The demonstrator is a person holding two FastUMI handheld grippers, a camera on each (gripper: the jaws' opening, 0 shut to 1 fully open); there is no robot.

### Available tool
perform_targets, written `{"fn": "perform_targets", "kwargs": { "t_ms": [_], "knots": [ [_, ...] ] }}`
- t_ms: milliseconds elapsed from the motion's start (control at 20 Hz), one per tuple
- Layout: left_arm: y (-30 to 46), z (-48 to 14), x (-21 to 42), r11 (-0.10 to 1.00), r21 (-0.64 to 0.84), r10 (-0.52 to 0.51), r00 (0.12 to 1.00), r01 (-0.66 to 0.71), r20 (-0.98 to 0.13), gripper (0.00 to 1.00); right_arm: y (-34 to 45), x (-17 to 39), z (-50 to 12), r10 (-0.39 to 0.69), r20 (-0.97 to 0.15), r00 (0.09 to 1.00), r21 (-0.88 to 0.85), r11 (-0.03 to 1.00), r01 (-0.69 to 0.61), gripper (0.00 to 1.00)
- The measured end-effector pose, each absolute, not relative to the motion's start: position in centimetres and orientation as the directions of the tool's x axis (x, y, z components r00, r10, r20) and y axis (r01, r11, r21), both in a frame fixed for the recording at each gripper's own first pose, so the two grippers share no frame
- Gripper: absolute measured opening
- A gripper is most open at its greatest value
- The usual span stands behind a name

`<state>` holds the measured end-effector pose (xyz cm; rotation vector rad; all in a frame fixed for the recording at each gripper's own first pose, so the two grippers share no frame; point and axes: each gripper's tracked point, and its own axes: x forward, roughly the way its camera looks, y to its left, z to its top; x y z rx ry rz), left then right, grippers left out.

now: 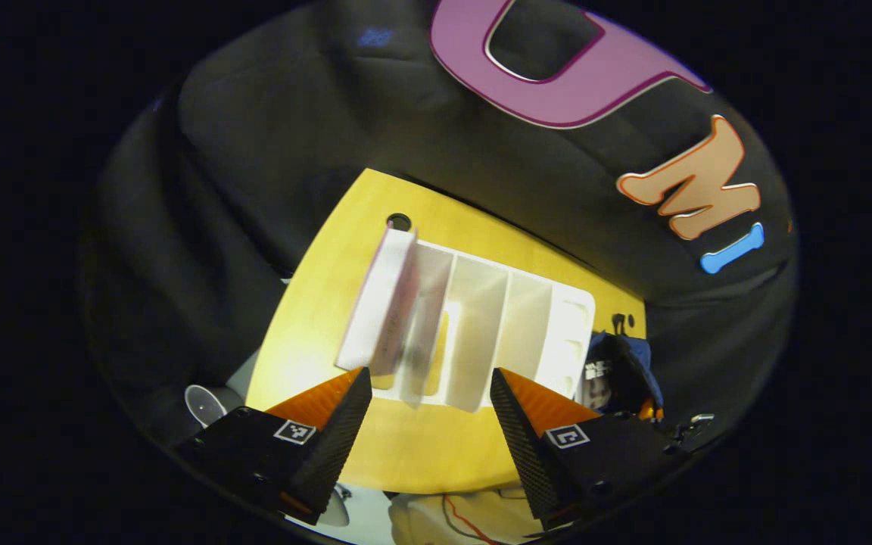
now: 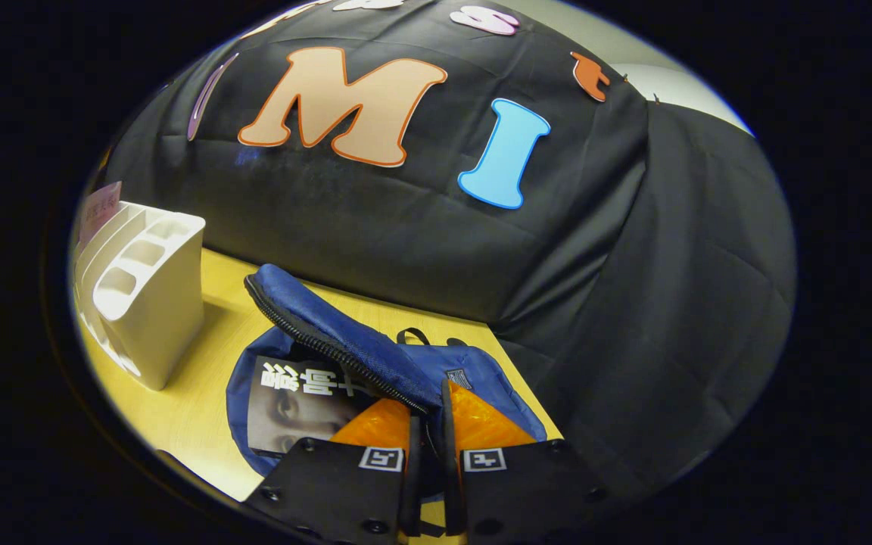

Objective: Open the schoolbag, grab two books from the bookshelf and put them into the schoolbag.

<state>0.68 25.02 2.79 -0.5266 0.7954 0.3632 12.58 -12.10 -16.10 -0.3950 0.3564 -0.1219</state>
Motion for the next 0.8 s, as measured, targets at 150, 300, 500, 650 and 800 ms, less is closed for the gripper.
{"fn": "perform_targets", "kwargs": {
  "t_ms": [150, 300, 500, 650, 800],
  "knots": [
    [27.4, 1.2, 1.8, 0.804, -0.292, 0.127, 0.63, -0.518, -0.766, 0.9, -11.5, 12.6, -16.4, -0.195, -0.321, 0.927, -0.413, 0.909, 0.048, 0.17],
    [28.1, -0.2, 2.7, 0.794, -0.307, 0.099, 0.61, -0.525, -0.786, 0.9, -11.3, 12.4, -17.0, -0.207, -0.328, 0.922, -0.417, 0.907, 0.056, 0.17],
    [28.5, -1.7, 3.8, 0.808, -0.311, 0.058, 0.592, -0.501, -0.804, 0.82, -11.0, 12.3, -17.4, -0.218, -0.335, 0.917, -0.415, 0.908, 0.064, 0.17],
    [28.2, -2.8, 5.2, 0.825, -0.285, 0.054, 0.57, -0.488, -0.82, 0.73, -10.8, 12.3, -17.4, -0.22, -0.332, 0.917, -0.423, 0.904, 0.063, 0.12],
    [27.0, -4.0, 6.7, 0.837, -0.274, 0.032, 0.541, -0.475, -0.841, 0.6, -10.7, 12.2, -17.5, -0.222, -0.331, 0.917, -0.425, 0.903, 0.065, 0.17]
  ]
}}
